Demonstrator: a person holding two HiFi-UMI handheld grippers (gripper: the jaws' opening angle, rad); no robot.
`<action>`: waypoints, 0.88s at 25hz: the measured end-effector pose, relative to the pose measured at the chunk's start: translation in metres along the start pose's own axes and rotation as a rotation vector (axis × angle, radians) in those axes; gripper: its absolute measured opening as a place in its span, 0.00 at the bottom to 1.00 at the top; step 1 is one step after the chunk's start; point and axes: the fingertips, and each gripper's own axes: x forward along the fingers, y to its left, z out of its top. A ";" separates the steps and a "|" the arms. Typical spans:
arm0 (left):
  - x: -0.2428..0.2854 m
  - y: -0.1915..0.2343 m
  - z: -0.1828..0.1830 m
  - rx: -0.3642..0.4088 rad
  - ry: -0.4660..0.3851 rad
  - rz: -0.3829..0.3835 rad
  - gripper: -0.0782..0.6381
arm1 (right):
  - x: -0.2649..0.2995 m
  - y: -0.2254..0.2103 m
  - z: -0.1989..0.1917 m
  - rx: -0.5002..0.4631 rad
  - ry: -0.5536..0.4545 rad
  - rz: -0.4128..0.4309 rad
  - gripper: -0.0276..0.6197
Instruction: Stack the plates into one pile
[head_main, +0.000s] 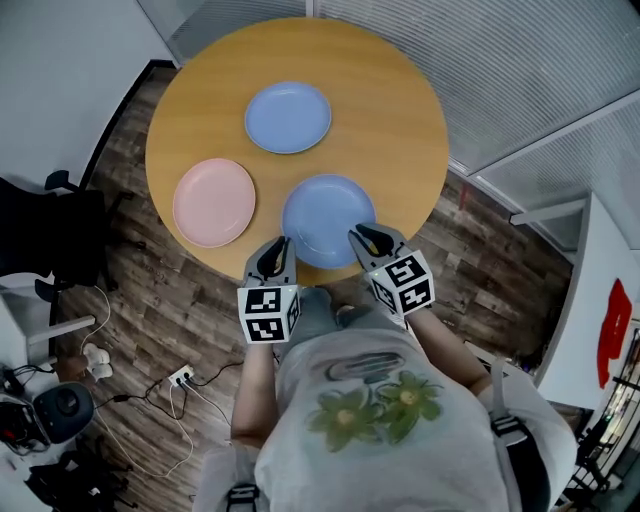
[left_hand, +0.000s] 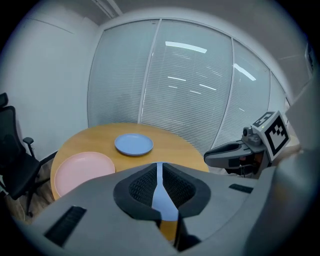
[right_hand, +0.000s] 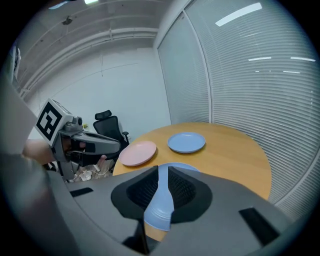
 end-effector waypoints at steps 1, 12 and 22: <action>0.004 0.005 0.001 -0.001 0.008 -0.009 0.14 | 0.005 -0.002 0.002 0.005 0.006 -0.010 0.12; 0.058 0.057 -0.011 0.001 0.142 -0.139 0.30 | 0.062 -0.035 -0.004 0.056 0.116 -0.123 0.17; 0.104 0.064 -0.023 -0.016 0.262 -0.129 0.34 | 0.081 -0.083 -0.019 0.092 0.221 -0.128 0.22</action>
